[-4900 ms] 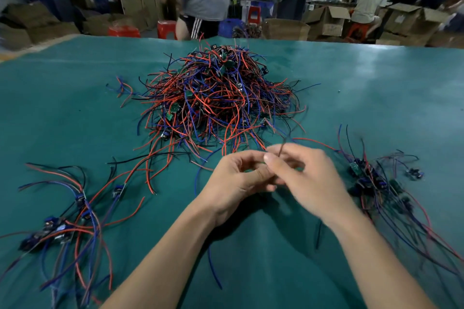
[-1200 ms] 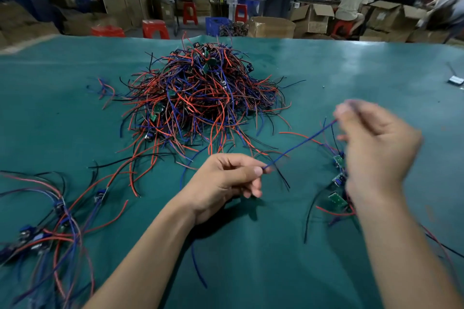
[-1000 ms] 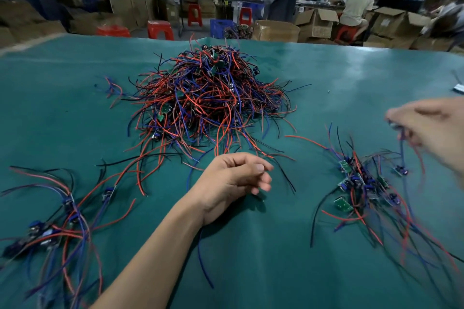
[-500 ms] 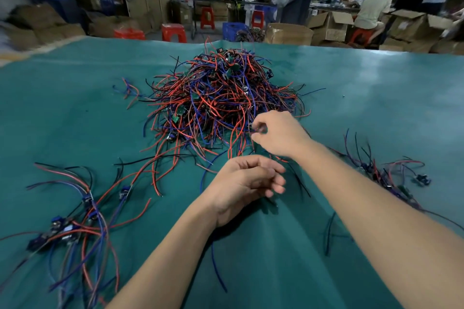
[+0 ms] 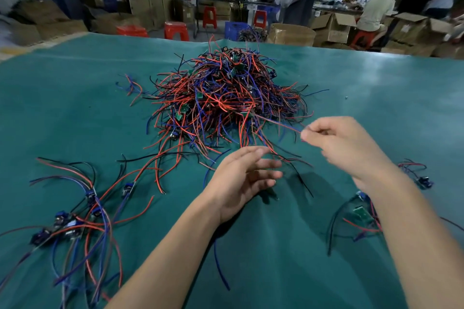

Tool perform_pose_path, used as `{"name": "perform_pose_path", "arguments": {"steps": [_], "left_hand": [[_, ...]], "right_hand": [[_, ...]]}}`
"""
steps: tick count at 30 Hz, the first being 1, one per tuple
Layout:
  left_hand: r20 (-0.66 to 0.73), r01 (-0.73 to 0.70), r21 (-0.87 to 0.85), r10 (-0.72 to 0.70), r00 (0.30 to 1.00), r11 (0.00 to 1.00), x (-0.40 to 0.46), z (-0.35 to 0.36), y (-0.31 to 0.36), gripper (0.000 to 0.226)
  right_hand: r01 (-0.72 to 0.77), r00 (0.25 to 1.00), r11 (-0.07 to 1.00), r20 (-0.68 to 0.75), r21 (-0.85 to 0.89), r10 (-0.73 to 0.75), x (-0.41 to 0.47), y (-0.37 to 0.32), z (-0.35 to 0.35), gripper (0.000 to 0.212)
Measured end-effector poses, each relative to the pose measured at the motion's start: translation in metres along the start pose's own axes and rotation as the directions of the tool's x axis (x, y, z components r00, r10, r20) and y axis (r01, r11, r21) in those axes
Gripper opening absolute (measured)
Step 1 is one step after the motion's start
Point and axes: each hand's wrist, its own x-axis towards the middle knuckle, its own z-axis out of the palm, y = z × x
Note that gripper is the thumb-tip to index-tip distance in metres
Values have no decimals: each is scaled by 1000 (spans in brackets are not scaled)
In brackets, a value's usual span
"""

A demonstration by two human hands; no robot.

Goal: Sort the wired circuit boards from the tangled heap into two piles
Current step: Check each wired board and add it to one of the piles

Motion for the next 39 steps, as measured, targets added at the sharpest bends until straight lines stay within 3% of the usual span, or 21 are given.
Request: {"name": "perform_pose_path", "arguments": {"steps": [4,6,12,14,16,19,21,26,29,33,39], "left_hand": [[9,-12,-15,12,1000,1000,1,0,-1,31],[0,-39,23,39,999,999,2,-2,0,31],[-36,-59,40,61,997,997,3,-11,5,35],[22,-61,87,59,998,994,2,-10,2,32],[132,-63,122,46,990,991,0,-8,-2,30],[212,-91,225,42,976,970,-3,-7,-6,22],[229,-125,282,59,972,951,-5,-6,-8,17],[213,-166,438,77,974,884,-6,-4,-8,14],[185,-143,402,73,980,904,-6,-3,-8,15],[191,-67,319,5,982,945,-8,-1,-7,18],[204,-61,285,2,979,956,-9,-1,-7,28]], "right_hand": [[-78,966,979,255,189,28,-46,6,7,23],[-117,932,977,359,176,46,-56,14,12,23],[-114,879,985,475,130,39,-53,22,12,15],[-106,835,986,551,126,19,-56,21,16,16],[-74,867,983,497,168,-20,-55,22,24,22],[-13,991,952,133,305,-29,-47,26,32,34],[16,999,902,22,431,-28,-44,26,37,34],[-8,997,825,69,565,-38,-48,23,48,13],[-44,996,758,84,651,-14,-45,23,44,5],[-43,998,676,69,736,-11,-45,21,41,28],[-107,993,662,113,742,34,-47,19,50,21]]}}
